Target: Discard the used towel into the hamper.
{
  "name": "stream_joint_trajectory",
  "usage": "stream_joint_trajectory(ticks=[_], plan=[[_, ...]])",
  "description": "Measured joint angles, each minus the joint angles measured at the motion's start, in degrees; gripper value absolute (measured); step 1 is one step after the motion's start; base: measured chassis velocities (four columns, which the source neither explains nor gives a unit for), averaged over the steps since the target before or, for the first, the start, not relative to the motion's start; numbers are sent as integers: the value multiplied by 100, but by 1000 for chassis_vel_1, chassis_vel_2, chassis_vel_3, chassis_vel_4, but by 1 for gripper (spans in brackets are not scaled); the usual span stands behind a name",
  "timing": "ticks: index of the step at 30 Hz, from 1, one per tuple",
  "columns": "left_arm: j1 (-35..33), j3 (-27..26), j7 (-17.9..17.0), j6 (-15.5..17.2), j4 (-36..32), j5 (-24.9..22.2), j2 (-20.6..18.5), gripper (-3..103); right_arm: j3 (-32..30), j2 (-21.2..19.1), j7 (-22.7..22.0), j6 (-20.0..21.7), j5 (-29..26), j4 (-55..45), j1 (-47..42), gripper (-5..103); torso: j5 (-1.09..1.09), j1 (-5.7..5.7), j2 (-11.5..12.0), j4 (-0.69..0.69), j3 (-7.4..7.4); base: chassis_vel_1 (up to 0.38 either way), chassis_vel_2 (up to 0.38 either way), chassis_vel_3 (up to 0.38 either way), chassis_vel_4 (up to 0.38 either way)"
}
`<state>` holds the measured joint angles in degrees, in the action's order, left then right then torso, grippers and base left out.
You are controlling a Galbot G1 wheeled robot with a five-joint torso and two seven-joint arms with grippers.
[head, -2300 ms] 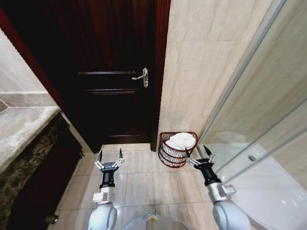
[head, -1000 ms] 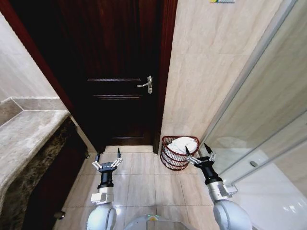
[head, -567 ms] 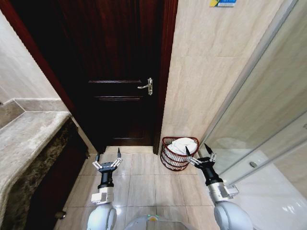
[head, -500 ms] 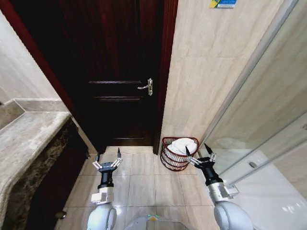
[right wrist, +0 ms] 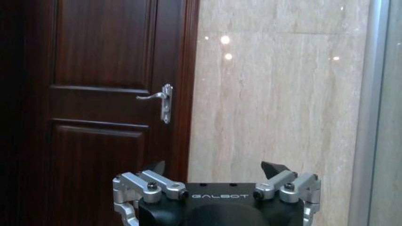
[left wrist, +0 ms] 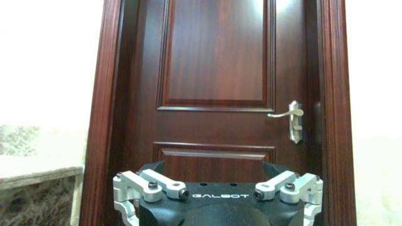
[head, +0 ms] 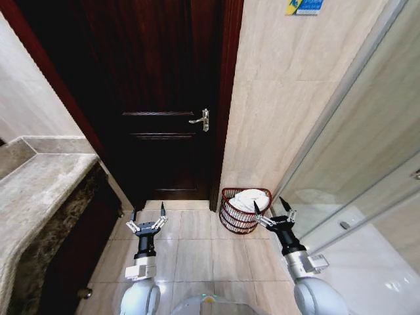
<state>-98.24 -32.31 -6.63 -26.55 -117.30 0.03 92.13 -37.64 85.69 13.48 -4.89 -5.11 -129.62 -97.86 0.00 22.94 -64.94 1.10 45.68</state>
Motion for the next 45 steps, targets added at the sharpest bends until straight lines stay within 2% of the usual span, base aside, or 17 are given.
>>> stream_joint_trajectory(ticks=[5, 9, 30, 45], plan=[[-1, -13, -8, 12, -2, -4, 0, 100, 2, 9, 9, -69, -14, 44, 34, 100, 0, -3, -17, 1, 6, 107, -125, -122, 131], [2, -37, -23, 37, -9, -11, 0, 100, 4, 9, 21, -83, -26, 44, 11, 100, 0, 37, -114, 0, 59, 72, -71, -65, 62], [-18, -43, -31, 117, -39, -101, -8, 100, 22, 12, 32, -45, 13, 42, 21, 100, 0, 363, -807, 1, 441, -7, 8, 8, -13], [12, -11, -199, 74, -13, 80, -11, 100, 39, -4, 55, 58, 28, -33, 33, 100, -1, 424, -941, 1, 514, 0, 0, 0, 0]])
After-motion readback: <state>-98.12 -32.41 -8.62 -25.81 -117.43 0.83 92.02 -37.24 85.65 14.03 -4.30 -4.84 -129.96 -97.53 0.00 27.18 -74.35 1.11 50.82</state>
